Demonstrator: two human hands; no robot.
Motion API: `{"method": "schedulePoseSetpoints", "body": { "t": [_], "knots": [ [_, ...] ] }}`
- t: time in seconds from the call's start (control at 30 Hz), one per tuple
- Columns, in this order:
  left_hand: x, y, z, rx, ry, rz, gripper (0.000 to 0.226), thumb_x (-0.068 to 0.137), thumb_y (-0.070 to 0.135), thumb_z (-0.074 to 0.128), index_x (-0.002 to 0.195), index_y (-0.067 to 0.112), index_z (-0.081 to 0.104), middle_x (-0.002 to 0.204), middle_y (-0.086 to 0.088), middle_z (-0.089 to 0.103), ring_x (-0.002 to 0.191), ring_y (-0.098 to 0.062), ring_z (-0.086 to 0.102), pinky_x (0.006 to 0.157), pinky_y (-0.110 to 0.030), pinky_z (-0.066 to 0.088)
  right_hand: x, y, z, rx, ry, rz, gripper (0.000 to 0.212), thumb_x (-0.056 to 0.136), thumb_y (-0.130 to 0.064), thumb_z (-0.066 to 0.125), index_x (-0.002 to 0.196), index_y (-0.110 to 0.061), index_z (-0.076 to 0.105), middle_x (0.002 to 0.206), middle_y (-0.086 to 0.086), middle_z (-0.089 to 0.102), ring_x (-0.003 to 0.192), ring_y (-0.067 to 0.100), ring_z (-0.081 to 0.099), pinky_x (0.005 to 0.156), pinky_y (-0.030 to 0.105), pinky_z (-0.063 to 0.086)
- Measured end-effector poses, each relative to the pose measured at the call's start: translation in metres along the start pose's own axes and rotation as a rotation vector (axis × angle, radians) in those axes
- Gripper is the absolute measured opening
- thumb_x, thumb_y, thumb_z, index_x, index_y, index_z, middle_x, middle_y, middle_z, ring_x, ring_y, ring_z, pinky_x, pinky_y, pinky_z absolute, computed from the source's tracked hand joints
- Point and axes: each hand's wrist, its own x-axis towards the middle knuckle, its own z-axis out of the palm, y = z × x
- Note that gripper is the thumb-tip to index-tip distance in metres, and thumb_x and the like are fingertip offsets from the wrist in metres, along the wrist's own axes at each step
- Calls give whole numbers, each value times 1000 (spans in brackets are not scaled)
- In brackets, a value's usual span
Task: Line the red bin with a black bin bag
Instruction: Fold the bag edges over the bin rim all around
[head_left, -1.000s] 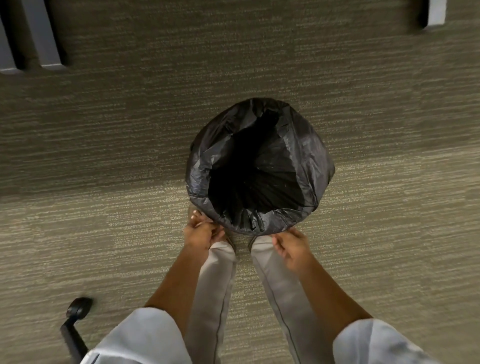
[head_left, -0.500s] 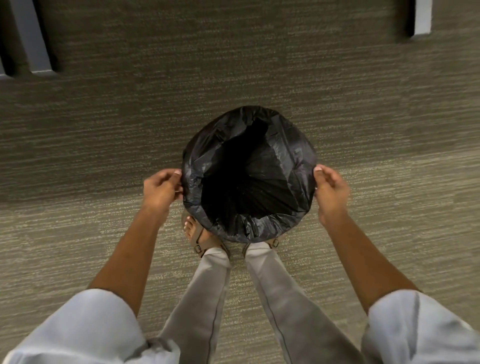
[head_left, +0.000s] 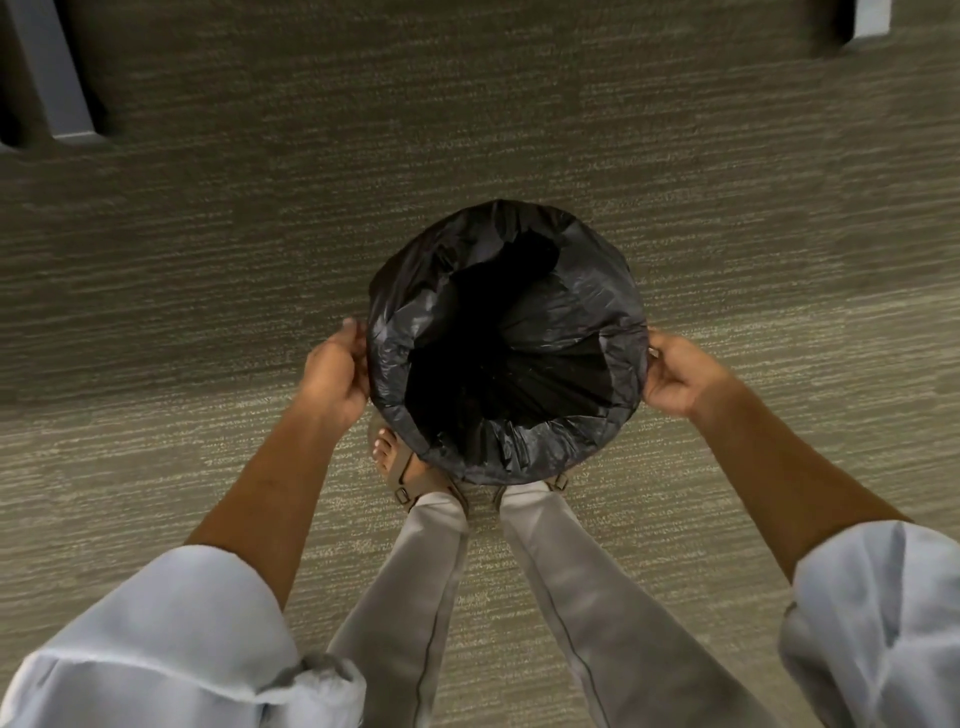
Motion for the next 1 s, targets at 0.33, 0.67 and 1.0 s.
{"method": "schedulePoseSetpoints", "body": {
  "t": [0.33,0.67,1.0],
  "knots": [
    [-3,14,8,243,-68,-21,27,97,20,47,90,14,72,78,1,78,80,-15,71,71,-32,58,-4,-15,8,-261,-27,-343,30,100,-31,45,104,-10,66,101,4,69,93,19,65,79,35,55],
    [3,13,16,362,-32,-210,30,97,17,45,87,9,72,82,-8,76,73,-21,74,53,-32,60,7,-19,-7,-155,-144,60,33,98,-26,48,119,-6,63,110,15,73,102,30,71,88,47,58],
    [10,11,17,320,70,-130,19,93,12,53,98,6,71,94,-8,73,80,-21,71,55,-31,60,6,-18,-7,-119,-84,46,36,102,-22,41,99,-4,72,95,14,78,87,27,76,66,39,62]
  ]
}}
